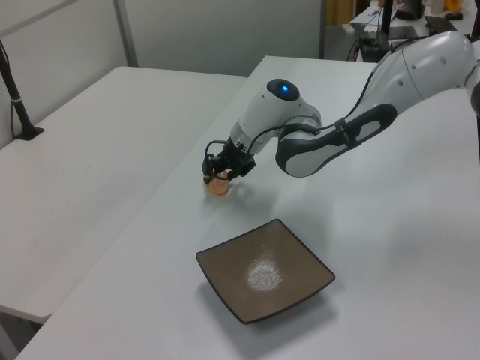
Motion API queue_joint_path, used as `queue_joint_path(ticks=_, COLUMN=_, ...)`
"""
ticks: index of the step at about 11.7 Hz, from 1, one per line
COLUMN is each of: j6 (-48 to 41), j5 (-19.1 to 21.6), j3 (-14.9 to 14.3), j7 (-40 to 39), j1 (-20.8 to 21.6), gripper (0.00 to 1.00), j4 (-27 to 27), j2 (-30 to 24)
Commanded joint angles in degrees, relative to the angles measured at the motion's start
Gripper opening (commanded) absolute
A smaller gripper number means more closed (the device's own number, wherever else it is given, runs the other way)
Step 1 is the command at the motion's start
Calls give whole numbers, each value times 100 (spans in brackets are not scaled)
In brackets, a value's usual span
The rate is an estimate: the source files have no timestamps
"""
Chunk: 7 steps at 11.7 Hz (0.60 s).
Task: Bread is placed on a ceramic plate
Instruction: 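Close the gripper around the bread roll, then lift the bread roll and carry it over the brown square plate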
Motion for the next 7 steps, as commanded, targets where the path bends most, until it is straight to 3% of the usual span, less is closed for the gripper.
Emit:
queue_joint_path(ticks=1, j6=95, j5=-139, j3=-95, j7=181, j1=67, gripper=42, j4=140, j2=104)
queue_joint_path(ticks=5, j6=60, j5=-279, j3=1, j7=181, j1=32, gripper=41, j4=-140, j2=-395)
queue_joint_path(ticks=7, j6=8, j5=-445, j3=229, j7=172, j1=23, gripper=41, j4=-492, j2=-879)
